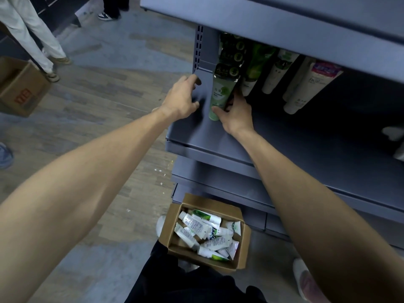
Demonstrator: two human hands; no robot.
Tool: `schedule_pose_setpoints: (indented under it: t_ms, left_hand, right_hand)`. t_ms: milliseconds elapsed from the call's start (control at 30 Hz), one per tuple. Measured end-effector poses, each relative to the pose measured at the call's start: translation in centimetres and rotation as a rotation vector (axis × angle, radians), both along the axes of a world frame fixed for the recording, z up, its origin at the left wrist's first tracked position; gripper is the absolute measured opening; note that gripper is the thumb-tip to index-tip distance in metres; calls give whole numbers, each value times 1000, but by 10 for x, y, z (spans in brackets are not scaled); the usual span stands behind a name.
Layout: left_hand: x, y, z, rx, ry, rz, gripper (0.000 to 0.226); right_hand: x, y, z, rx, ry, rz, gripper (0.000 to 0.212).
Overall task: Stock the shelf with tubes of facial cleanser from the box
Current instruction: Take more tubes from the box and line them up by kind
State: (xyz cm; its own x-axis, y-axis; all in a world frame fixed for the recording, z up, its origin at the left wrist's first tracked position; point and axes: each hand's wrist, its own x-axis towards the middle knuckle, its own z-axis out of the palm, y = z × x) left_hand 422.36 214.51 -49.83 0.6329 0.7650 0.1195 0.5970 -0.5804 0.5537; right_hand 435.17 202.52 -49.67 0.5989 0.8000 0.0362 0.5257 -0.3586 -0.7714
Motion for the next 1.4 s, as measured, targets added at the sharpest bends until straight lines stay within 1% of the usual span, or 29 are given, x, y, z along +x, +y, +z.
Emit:
schedule_pose_setpoints:
  t_ms: [167, 433, 567, 767, 833, 900, 967, 1067, 1200, 1300, 1400]
  left_hand:
    - [-6, -5, -1, -11, 15, -22, 50]
    - [-25, -8, -4, -10, 2, -40, 50]
    - [-36, -9, 1, -12, -13, -27, 50]
    - [-50, -17, 2, -14, 12, -32, 50]
    - [-51, -21, 2, -10, 33, -47, 50]
    - [-51, -26, 2, 2, 57, -66, 50]
    - [-50, -31, 5, 17, 93, -90, 50]
    - [-43, -42, 8, 18, 125, -121, 49]
    - [-30, -61, 12, 22, 135, -168, 50]
    - [-23, -87, 7, 42, 129, -196, 49]
    - [-26, -127, -10, 58, 88, -242, 40]
  right_hand:
    - [-4, 4, -2, 22, -13, -31, 49]
    - [-1, 8, -3, 67, -51, -45, 44]
    - [-2, 6, -4, 50, -104, -49, 40]
    - [-2, 5, -3, -19, -93, -58, 40]
    - [-8, -6, -13, -35, -55, -81, 46]
    - [-17, -21, -25, 0, -10, -109, 54]
    - [-23, -32, -32, 36, -17, -114, 55]
    - [-20, -44, -29, 55, -32, -121, 51]
    - [-6, -71, -23, 43, -67, -79, 42]
    - [-4, -108, -24, 64, -62, -46, 34]
    - [-11, -153, -33, 41, -50, 33, 26]
